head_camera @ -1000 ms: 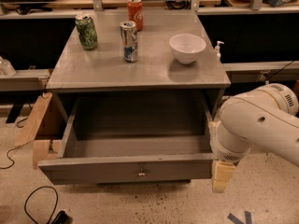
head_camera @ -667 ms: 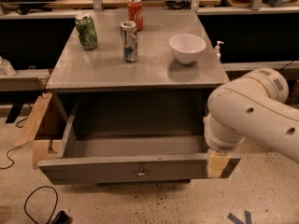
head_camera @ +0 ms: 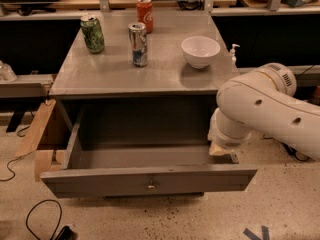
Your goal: Open top drawer
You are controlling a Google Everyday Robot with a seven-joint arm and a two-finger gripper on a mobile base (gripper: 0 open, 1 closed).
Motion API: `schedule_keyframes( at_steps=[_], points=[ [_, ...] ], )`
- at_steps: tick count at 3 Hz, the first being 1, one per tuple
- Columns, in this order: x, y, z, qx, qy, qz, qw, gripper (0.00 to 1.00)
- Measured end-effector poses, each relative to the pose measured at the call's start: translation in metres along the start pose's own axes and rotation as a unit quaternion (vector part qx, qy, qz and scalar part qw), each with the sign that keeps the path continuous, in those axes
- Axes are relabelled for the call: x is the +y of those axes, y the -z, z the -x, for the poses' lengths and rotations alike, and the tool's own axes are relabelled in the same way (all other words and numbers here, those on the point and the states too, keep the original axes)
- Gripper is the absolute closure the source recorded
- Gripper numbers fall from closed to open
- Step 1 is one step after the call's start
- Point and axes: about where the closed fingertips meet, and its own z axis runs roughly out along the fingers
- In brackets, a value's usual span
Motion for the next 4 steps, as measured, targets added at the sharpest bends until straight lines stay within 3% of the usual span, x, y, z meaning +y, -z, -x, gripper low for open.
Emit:
schedule_keyframes(
  at_steps=[1, 2, 3, 4],
  points=[
    [-0.009, -0.02, 0.005, -0.023, 0.001, 0.002, 0.9997, 0.84],
    [-0.016, -0.059, 0.002, -0.036, 0.002, 0.012, 0.9993, 1.0],
    [-0.016, -0.081, -0.001, -0.044, -0.001, 0.022, 0.9988, 1.0],
    [0.003, -0.091, -0.014, -0.05, -0.02, 0.041, 0.9977, 1.0]
  ],
)
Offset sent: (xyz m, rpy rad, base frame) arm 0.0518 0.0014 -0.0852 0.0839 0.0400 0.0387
